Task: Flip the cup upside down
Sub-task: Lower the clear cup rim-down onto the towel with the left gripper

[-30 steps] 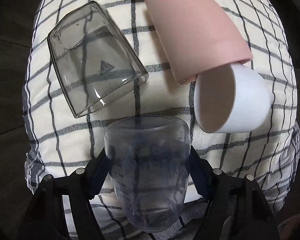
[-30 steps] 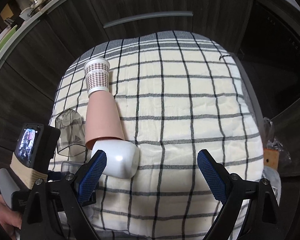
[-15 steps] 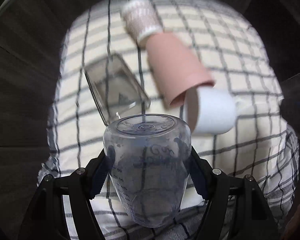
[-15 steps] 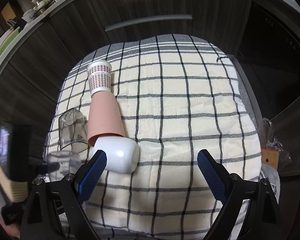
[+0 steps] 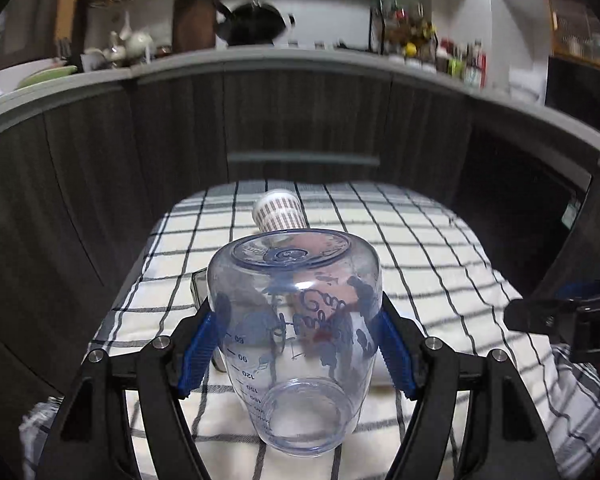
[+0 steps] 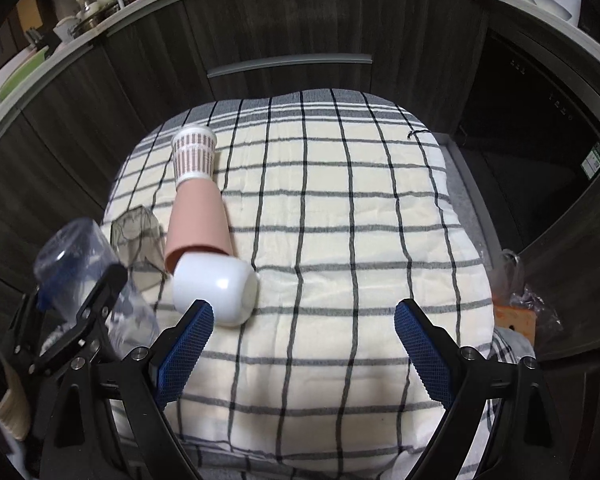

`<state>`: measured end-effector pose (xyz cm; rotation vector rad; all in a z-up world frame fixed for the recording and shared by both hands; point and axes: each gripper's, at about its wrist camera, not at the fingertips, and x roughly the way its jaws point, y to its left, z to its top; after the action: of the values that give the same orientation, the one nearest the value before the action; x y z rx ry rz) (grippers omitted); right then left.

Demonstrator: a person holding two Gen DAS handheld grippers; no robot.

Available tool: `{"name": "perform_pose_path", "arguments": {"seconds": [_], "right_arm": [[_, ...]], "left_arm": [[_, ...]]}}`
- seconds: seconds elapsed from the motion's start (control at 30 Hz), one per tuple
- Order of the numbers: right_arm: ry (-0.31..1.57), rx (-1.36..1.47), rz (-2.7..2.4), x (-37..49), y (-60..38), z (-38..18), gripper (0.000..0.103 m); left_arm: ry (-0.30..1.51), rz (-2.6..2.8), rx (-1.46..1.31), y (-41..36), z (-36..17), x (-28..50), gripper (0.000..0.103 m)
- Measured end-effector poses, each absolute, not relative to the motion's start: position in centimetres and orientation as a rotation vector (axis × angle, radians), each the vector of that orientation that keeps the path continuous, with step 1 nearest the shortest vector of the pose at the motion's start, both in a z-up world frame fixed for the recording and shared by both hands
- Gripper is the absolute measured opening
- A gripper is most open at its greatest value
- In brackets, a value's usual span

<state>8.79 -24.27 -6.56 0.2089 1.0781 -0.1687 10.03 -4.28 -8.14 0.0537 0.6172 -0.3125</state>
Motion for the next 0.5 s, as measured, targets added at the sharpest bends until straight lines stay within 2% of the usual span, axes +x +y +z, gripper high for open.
{"name": "perform_pose_path", "arguments": {"seconds": [0.2,0.5], "right_arm": [[1.088,0.193,-0.166,7.6,-23.5,-7.3,0.092],[1.104,0.228,-0.174,6.9,-23.8,-7.9,0.092]], "left_arm": [[0.484,-0.326,0.104,-4.7,-9.1,8.5,0.072],[0.564,-0.282,0.091,-4.6,-12.1,8.7,0.072]]}}
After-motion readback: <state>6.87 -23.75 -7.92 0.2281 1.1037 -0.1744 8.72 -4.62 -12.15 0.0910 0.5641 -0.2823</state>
